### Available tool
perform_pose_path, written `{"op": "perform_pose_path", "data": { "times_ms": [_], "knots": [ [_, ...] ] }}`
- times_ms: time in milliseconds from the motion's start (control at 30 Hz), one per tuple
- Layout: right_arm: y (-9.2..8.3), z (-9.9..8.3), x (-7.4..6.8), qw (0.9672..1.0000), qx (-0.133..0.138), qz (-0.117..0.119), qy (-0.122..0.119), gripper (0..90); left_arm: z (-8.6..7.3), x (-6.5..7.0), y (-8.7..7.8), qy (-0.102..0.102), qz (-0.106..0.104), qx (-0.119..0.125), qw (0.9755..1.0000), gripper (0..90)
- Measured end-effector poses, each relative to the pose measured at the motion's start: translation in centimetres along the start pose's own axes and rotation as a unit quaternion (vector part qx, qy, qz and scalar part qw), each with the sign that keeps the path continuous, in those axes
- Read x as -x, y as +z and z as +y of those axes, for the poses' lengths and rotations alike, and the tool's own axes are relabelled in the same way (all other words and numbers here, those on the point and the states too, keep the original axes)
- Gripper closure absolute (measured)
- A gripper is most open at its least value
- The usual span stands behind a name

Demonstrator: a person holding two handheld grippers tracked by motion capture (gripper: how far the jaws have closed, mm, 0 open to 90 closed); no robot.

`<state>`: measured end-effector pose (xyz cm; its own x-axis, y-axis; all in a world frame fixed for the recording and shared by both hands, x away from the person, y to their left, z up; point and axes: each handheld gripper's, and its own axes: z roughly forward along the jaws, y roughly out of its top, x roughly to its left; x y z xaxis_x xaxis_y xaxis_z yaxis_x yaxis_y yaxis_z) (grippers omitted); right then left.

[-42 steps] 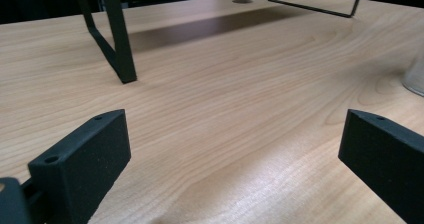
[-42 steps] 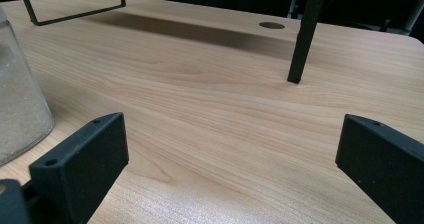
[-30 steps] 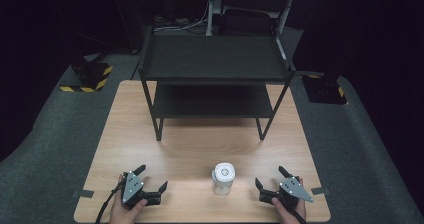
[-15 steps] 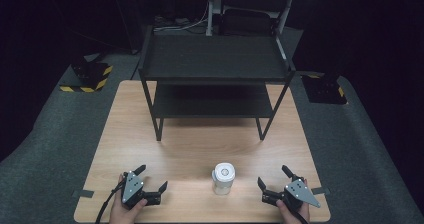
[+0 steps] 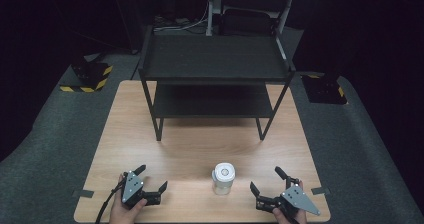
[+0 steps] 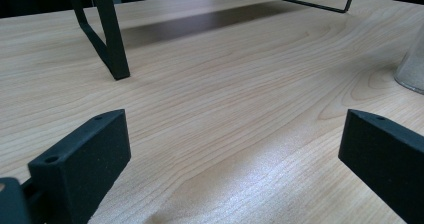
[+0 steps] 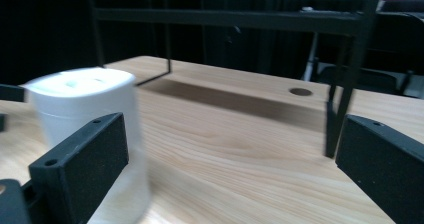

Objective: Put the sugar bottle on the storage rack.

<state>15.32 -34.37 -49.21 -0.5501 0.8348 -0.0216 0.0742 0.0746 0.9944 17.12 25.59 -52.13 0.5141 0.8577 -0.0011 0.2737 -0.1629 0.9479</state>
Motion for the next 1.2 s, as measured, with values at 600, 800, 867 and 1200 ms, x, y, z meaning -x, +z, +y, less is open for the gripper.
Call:
{"op": "perform_pose_path", "data": {
  "times_ms": [600,800,867,1200],
  "knots": [
    [3.2,0.6,-4.4,0.9975,-0.037,0.054,-0.028,0.2,0.0,-0.1,0.0,-0.002,-0.003,0.0,1.0,0.4],
    [5.2,0.5,-6.0,0.997,-0.05,0.044,-0.039,0.3,0.0,-0.2,0.0,-0.001,-0.004,0.0,1.0,0.4],
    [6.0,0.4,-6.4,0.9971,-0.056,0.039,-0.034,0.5,0.0,-0.2,0.0,-0.001,-0.005,0.0,1.0,0.4],
    [7.6,-1.1,-8.4,0.9988,-0.045,0.004,-0.019,15.6,0.0,-0.3,0.0,-0.001,-0.008,0.0,1.0,0.4]
  ]
}}
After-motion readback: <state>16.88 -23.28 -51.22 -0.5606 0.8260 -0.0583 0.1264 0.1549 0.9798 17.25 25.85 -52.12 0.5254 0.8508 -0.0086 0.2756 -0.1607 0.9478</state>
